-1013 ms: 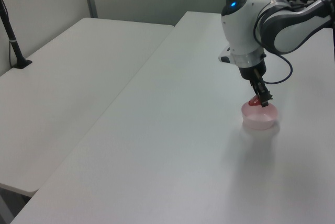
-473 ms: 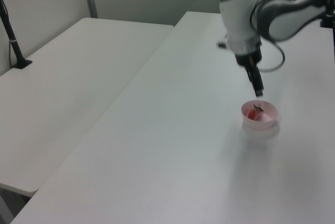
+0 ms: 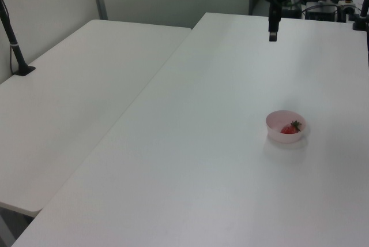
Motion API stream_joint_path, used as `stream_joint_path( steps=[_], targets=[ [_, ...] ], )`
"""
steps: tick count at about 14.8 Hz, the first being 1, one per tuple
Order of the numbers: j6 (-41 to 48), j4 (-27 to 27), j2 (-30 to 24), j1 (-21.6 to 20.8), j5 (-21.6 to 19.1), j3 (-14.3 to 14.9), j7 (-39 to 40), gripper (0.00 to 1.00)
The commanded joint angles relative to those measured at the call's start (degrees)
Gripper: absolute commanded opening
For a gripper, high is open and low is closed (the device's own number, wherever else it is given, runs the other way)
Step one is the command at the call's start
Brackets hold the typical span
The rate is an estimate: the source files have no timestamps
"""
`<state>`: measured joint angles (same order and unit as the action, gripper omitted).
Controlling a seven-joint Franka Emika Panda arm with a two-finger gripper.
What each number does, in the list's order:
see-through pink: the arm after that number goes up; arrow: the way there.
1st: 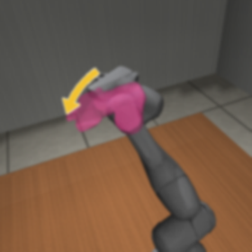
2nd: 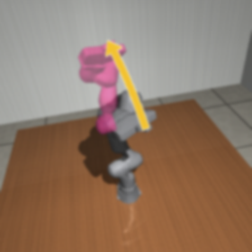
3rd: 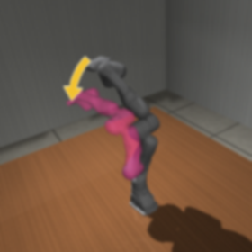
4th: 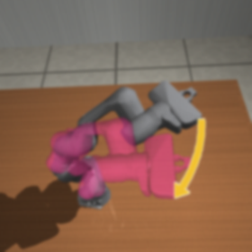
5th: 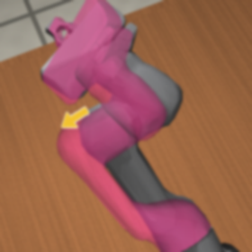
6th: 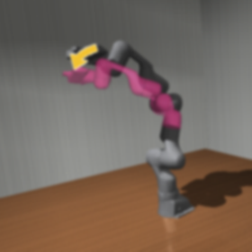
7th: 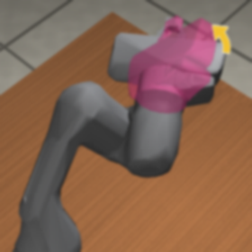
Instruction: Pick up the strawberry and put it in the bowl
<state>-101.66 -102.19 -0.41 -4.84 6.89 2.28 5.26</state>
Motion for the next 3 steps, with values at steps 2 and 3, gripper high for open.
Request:
stream_joint_path(
  steps=[2, 3],
  targets=[
    [-4.07, 2.43, 1.82, 2.38, -0.48, 0.63, -1.13, 1.0],
    [-4.16, 2.52, 1.73, 2.82, -0.56, 0.63, -1.04, 1.0]
  ],
)
